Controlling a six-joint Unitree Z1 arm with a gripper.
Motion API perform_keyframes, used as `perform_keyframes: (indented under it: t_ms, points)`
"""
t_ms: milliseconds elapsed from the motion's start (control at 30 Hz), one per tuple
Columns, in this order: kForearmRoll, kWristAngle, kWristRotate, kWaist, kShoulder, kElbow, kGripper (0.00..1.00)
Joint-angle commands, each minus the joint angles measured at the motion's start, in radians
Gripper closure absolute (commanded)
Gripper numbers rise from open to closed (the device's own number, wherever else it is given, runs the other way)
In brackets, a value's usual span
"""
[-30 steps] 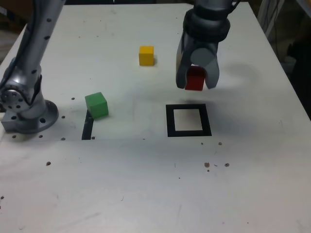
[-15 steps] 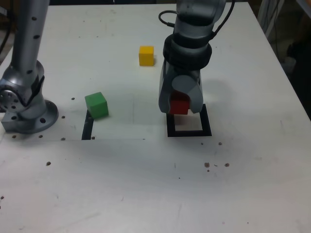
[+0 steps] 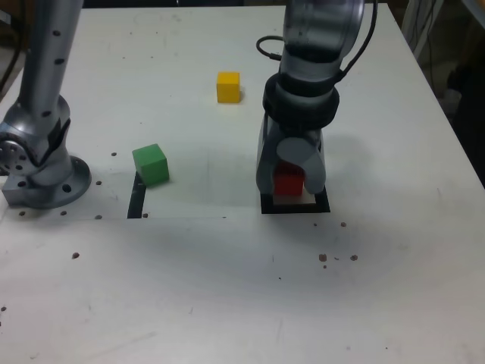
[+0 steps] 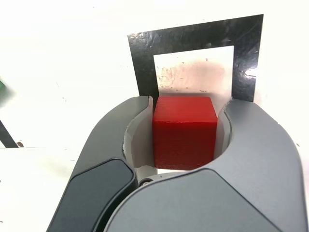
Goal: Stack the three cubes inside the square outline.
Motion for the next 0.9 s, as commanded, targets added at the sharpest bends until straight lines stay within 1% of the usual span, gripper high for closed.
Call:
perform_keyframes:
  t_ms: [0, 67, 100, 300, 500, 600, 700, 800, 867]
  points:
    - [-0.002, -0.001, -0.002, 0.001, 0.013, 0.002, 0.67]
    - [0.003, 0.002, -0.002, 0.002, 0.014, 0.000, 0.62]
    - [0.007, 0.005, -0.002, 0.002, 0.012, -0.001, 0.58]
    - [0.005, 0.013, 0.001, 0.003, 0.014, -0.004, 0.26]
    - [-0.001, 0.015, 0.013, 0.009, 0.022, -0.002, 0.07]
    - [0.008, 0.012, 0.021, 0.012, 0.016, -0.003, 0.01]
    - [0.026, 0.018, 0.023, 0.016, -0.009, -0.003, 0.01]
    - [0.063, 0.043, 0.028, 0.039, -0.066, -0.004, 0.01]
    - [0.096, 0.065, 0.053, 0.078, -0.111, -0.003, 0.01]
